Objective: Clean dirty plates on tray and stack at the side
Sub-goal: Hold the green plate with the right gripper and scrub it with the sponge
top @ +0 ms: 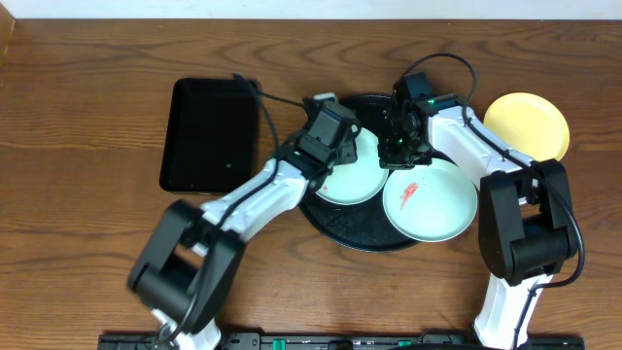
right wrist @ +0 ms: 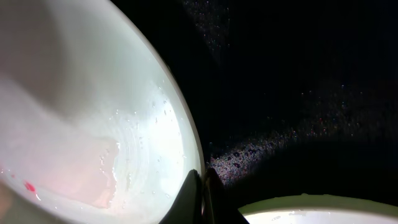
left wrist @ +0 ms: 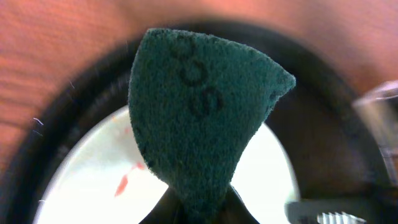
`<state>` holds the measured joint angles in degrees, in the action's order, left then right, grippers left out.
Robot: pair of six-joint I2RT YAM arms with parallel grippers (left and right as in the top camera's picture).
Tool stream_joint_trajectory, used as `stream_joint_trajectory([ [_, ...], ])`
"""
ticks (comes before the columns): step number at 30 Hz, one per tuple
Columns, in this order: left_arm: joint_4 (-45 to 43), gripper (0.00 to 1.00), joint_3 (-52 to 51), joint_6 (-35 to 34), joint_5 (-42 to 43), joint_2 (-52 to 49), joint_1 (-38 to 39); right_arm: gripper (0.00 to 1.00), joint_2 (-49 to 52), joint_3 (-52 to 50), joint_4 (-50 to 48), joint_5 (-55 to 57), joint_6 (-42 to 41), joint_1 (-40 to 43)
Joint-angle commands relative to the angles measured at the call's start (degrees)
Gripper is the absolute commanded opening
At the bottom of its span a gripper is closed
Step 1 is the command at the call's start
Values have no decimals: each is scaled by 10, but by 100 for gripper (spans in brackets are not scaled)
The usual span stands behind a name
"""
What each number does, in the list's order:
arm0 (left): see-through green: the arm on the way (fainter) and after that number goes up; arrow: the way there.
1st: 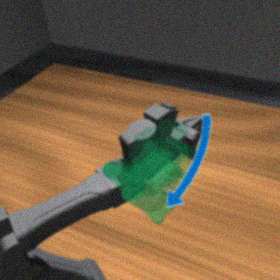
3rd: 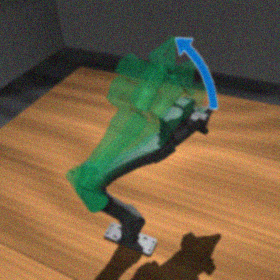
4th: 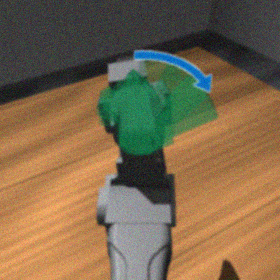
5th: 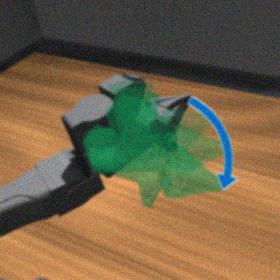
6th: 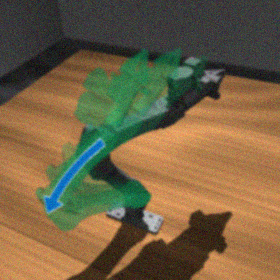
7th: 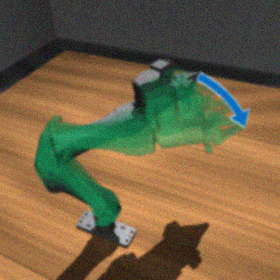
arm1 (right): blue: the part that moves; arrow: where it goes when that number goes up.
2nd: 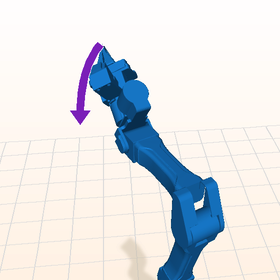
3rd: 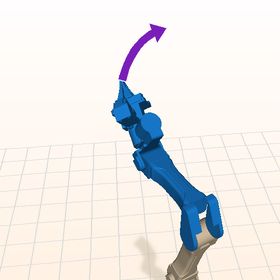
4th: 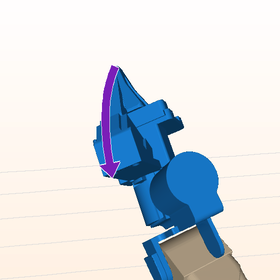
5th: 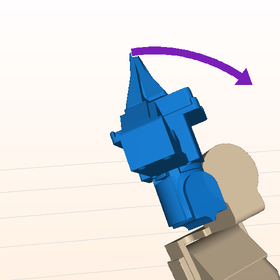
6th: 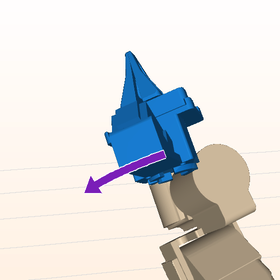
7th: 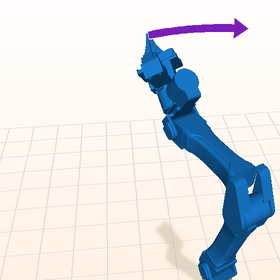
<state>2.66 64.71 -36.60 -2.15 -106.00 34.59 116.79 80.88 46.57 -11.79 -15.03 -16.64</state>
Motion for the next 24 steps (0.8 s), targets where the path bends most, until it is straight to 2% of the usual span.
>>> stream_joint_trajectory([
  [1,-13,12,-3,-53,17,-44,-2,1,5,-1,4,13,5,-1],
  [8,-10,12,-3,-35,7,-101,-8,1,5,-1,5,13,5,-1],
  [11,25,12,-3,-22,-62,-104,-17,1,5,-1,6,13,5,-1],
  [15,67,12,-3,35,-142,-104,-32,1,5,-1,6,13,5,-1],
  [24,123,11,-3,65,-178,-77,-48,1,5,-1,9,13,5,-1],
])
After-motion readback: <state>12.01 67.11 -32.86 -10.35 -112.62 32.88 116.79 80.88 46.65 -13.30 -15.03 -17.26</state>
